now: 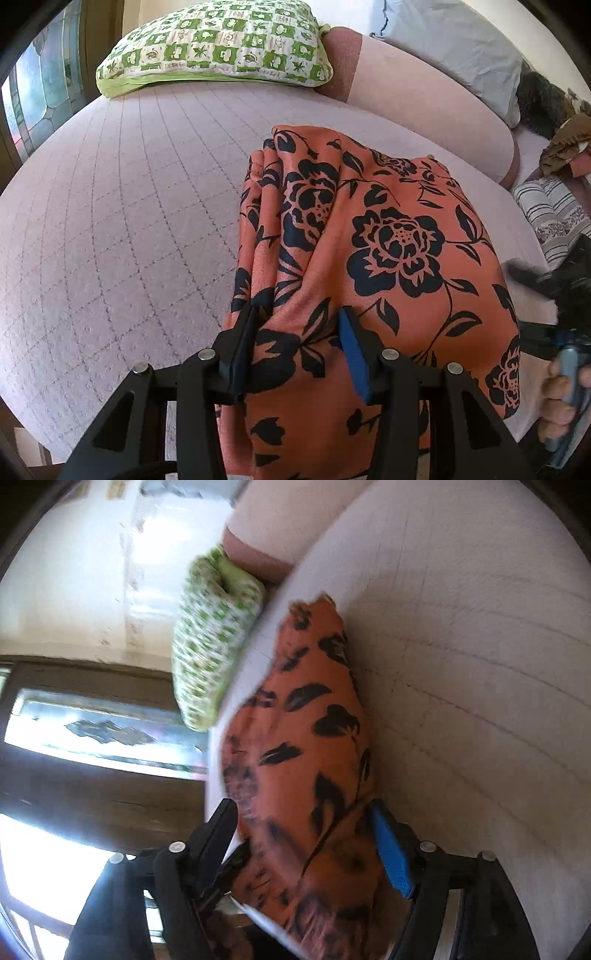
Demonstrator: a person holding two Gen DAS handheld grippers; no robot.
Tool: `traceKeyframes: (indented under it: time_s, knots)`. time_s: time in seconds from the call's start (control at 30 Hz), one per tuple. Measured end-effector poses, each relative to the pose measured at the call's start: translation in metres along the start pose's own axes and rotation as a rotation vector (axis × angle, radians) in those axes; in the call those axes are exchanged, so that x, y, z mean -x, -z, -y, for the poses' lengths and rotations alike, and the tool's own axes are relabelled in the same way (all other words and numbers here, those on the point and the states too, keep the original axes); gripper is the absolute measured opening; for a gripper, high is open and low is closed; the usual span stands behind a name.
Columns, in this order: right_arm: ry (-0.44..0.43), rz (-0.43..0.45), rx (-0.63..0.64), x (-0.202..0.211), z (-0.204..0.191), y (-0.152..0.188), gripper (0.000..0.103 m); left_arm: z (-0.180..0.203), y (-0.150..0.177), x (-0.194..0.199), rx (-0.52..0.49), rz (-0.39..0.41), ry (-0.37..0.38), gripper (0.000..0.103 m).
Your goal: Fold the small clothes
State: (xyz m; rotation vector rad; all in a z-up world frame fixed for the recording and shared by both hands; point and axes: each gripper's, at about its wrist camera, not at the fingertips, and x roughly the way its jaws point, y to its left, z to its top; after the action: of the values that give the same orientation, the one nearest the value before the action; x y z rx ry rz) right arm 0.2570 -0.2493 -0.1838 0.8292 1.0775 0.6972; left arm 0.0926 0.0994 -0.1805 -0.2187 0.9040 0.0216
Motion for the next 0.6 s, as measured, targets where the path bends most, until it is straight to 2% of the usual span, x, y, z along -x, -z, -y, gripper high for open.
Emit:
traceKeyframes:
  time_s: [0.03, 0.07, 0.13, 0.27, 0.3, 0.33, 0.4, 0.5, 0.6]
  knots:
    - [0.028, -0.009, 0.02, -0.004, -0.001, 0.0, 0.048, 0.0, 0.0, 0.001, -0.003, -0.001, 0.002, 0.048]
    - [0.074, -0.005, 0.031, -0.006, 0.0, 0.003, 0.043, -0.001, 0.0, 0.002, -0.007, -0.002, 0.001, 0.048]
    - [0.101, 0.004, 0.028, -0.004, 0.003, 0.006, 0.04, 0.0, -0.005, 0.016, -0.002, 0.013, -0.002, 0.046]
    - [0.117, 0.003, 0.057, -0.005, -0.002, 0.005, 0.04, 0.009, -0.02, 0.045, -0.025, 0.13, 0.013, 0.046]
    - [0.111, 0.007, 0.05, -0.005, -0.001, 0.004, 0.04, 0.012, -0.021, 0.04, -0.033, 0.117, 0.01, 0.046]
    - [0.099, 0.01, 0.041, -0.007, 0.001, 0.004, 0.042, 0.013, -0.022, 0.026, -0.039, 0.067, -0.01, 0.046]
    - [0.077, 0.009, 0.018, -0.004, 0.004, 0.006, 0.054, 0.002, -0.016, -0.008, 0.005, -0.036, -0.039, 0.048]
    - [0.019, -0.006, 0.012, 0.012, 0.004, 0.008, 0.059, 0.005, -0.011, -0.004, -0.039, 0.012, -0.051, 0.05]
    - [-0.029, 0.065, 0.012, 0.029, 0.0, -0.008, 0.067, 0.004, -0.009, -0.005, -0.049, 0.022, -0.052, 0.05]
